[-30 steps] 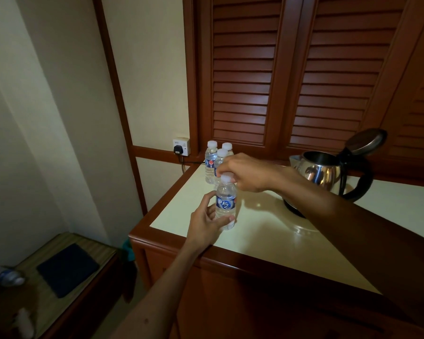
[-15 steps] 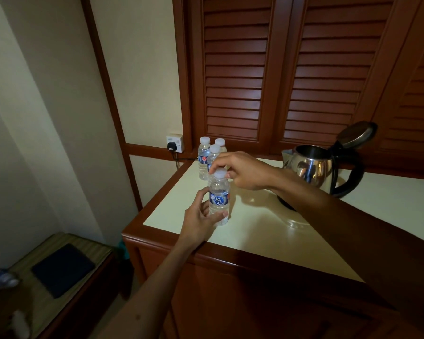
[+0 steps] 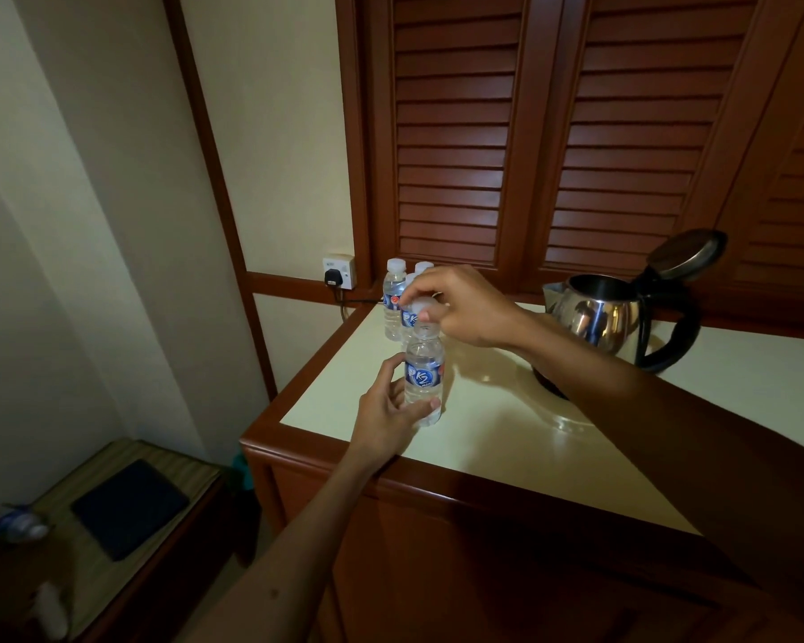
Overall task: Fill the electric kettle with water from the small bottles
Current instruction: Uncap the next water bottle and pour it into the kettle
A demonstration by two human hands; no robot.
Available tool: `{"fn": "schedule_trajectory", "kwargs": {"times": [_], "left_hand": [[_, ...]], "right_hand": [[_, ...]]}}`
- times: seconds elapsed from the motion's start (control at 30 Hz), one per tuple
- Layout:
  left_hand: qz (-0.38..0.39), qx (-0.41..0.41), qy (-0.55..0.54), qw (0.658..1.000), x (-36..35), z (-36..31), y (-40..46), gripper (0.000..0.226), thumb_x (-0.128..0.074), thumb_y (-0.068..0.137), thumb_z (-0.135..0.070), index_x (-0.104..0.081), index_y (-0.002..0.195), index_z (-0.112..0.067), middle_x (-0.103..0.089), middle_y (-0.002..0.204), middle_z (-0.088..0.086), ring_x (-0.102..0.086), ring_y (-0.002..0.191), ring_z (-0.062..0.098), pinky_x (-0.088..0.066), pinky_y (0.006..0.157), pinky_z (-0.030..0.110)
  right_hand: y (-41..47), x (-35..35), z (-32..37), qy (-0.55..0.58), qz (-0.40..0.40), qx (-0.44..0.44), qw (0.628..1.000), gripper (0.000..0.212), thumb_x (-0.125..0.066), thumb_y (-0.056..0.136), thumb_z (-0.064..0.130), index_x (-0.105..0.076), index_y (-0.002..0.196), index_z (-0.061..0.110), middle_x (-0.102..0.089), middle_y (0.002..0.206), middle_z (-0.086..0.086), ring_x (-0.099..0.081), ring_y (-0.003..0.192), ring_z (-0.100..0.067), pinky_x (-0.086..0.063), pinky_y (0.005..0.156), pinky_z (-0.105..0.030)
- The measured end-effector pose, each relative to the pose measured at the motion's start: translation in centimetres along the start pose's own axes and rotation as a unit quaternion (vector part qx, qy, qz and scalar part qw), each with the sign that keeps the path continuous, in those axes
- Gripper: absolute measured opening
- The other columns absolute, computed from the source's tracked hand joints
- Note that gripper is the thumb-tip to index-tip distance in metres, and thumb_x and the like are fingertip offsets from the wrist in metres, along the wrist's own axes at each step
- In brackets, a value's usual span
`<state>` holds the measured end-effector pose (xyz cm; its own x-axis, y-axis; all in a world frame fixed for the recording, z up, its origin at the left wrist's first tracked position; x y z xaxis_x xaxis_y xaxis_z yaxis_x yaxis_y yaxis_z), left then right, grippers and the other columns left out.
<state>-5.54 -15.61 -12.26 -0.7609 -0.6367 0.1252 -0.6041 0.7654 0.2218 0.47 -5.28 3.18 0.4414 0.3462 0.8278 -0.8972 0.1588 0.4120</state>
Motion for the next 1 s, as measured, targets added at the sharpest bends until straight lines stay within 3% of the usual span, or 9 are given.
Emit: {"fn": "schedule_trajectory", "kwargs": {"times": [0.2,0.33,0.4,0.5,0.57,0.7,0.9,1.0], "left_hand": [[-0.004,0.002,0.003,1.0,-0.1,-0.1,0.0,0.065,-0.077,0.083,-0.009,-0.043,0.135,-0.029,-0.072,0.11,-0.004,-0.07,0.097,0.006,-0.055,0.077,0.017],[0.004,-0.001,0.007,1.0,-0.1,-0.1,0.0,0.064,-0.075,0.085,-0.01,-0.041,0.135,-0.032,-0.068,0.113,-0.012,-0.069,0.101,0.004,-0.054,0.076,0.015],[0.003,0.001,0.009,1.0,-0.1,-0.1,0.0,0.065,-0.075,0.085,-0.011,-0.04,0.136,-0.033,-0.065,0.118,-0.01,-0.067,0.105,0.006,-0.054,0.076,0.014],[-0.007,0.0,0.025,1.0,-0.3,-0.1,0.0,0.065,-0.075,0.086,-0.012,-0.039,0.136,-0.033,-0.062,0.124,-0.008,-0.064,0.11,0.009,-0.054,0.08,0.014],[-0.014,0.0,0.034,0.999,-0.4,0.0,0.0,0.064,-0.074,0.086,-0.013,-0.039,0.134,-0.035,-0.062,0.122,-0.009,-0.063,0.109,0.009,-0.053,0.08,0.013],[-0.005,0.007,0.045,0.999,-0.9,-0.3,0.2,0.064,-0.075,0.085,-0.012,-0.039,0.134,-0.032,-0.064,0.119,-0.007,-0.064,0.107,0.01,-0.052,0.081,0.012],[0.042,0.008,0.052,0.998,-4.7,-1.1,0.7,0.063,-0.075,0.085,-0.01,-0.039,0.131,-0.034,-0.063,0.108,-0.021,-0.064,0.092,-0.012,-0.05,0.072,0.007],[0.054,0.008,0.043,0.998,-7.3,-1.2,1.1,0.061,-0.073,0.086,-0.008,-0.04,0.132,-0.031,-0.064,0.109,-0.02,-0.064,0.091,-0.013,-0.051,0.071,0.008]], "right_hand": [[-3.6,-0.6,-4.6,0.037,-0.108,-0.098,0.989,0.026,-0.068,0.083,0.004,-0.069,0.108,0.012,-0.068,0.107,-0.001,-0.061,0.099,-0.013,-0.046,0.083,-0.024],[-8.5,-4.4,-9.7,0.004,-0.015,-0.203,0.979,0.032,-0.065,0.088,0.018,-0.062,0.12,0.016,-0.064,0.118,0.0,-0.056,0.096,-0.006,-0.038,0.066,-0.011],[-10.5,-5.6,-11.4,-0.017,0.019,-0.224,0.974,0.031,-0.063,0.089,0.022,-0.062,0.119,0.016,-0.064,0.118,-0.001,-0.056,0.094,-0.006,-0.039,0.067,-0.012],[-12.4,-6.4,-12.7,-0.044,0.036,-0.231,0.971,0.029,-0.059,0.09,0.025,-0.063,0.116,0.013,-0.063,0.115,-0.002,-0.055,0.099,-0.012,-0.042,0.082,-0.025],[-13.5,-6.7,-13.1,-0.055,0.02,-0.221,0.974,0.025,-0.059,0.09,0.028,-0.065,0.109,0.012,-0.062,0.109,0.0,-0.054,0.1,-0.015,-0.038,0.084,-0.026],[-15.0,-6.1,-13.5,-0.061,-0.01,-0.21,0.976,0.022,-0.06,0.088,0.035,-0.066,0.095,0.015,-0.061,0.096,0.002,-0.053,0.09,-0.011,-0.046,0.085,-0.032],[-17.7,-3.8,-13.5,-0.115,-0.024,-0.202,0.972,0.02,-0.055,0.091,0.035,-0.065,0.089,0.018,-0.061,0.092,0.006,-0.052,0.089,-0.009,-0.045,0.089,-0.032],[-18.8,-2.7,-13.3,-0.134,-0.002,-0.186,0.973,0.024,-0.052,0.092,0.03,-0.067,0.087,0.013,-0.063,0.09,0.002,-0.052,0.087,-0.009,-0.046,0.09,-0.033]]}}
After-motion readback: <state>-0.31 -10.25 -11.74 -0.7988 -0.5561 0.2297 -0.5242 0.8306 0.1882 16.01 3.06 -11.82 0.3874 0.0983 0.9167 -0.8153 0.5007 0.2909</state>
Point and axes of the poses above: each hand's wrist, its own y-axis towards the middle knuckle, its own x-axis out of the back of the hand, z = x × y, the point moved 5 cm from there along y, towards the middle knuckle
